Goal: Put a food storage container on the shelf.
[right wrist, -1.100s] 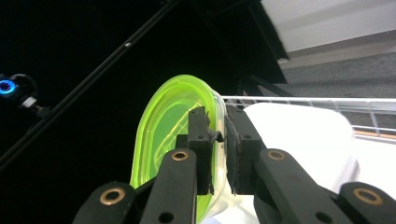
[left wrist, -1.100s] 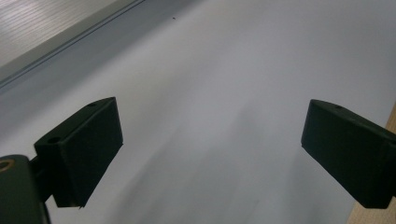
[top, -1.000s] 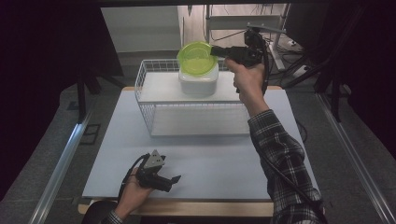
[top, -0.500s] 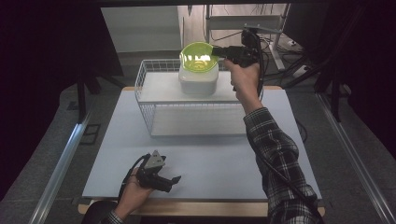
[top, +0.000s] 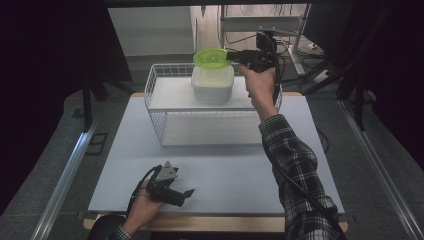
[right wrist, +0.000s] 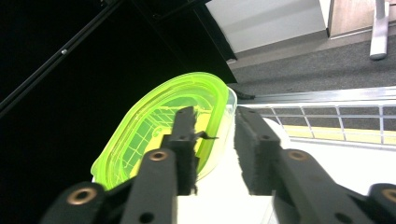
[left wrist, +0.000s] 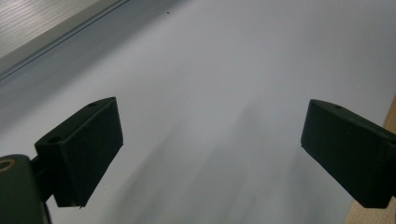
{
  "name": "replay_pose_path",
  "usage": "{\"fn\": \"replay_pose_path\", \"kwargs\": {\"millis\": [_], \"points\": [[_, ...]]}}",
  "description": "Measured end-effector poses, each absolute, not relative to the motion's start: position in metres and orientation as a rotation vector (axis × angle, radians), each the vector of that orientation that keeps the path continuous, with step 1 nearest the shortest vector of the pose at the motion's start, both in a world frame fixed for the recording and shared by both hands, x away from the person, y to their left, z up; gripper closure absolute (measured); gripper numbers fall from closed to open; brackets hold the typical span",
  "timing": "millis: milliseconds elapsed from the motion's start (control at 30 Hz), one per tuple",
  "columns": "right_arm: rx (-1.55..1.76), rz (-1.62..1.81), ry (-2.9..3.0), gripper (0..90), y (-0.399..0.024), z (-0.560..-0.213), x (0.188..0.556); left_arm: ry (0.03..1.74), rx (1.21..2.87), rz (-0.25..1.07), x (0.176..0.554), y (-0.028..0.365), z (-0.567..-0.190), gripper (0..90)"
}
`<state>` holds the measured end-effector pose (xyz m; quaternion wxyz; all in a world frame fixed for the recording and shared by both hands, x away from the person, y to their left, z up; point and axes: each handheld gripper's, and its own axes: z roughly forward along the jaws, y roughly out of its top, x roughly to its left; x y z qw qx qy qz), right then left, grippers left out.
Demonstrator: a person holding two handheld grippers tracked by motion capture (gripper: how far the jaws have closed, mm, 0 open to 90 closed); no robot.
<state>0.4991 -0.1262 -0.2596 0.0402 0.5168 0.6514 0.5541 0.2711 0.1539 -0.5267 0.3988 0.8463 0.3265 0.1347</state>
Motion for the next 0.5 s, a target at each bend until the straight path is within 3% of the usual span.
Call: {"fn": "replay_pose_path", "kwargs": {"millis": [300, 500], "points": [[1.472, 1.733, 2.052, 26.8, -0.1299, -0.2595, 0.4988, 0.828, 2.141, 0.344, 0.2712, 0.1544, -0.5266, 5.4], [1.363, 1.750, 2.096, 13.3, -0.1359, -0.2634, 0.4919, 0.829, 2.143, 0.344, 0.2713, 0.1544, -0.5267, 5.4]]}}
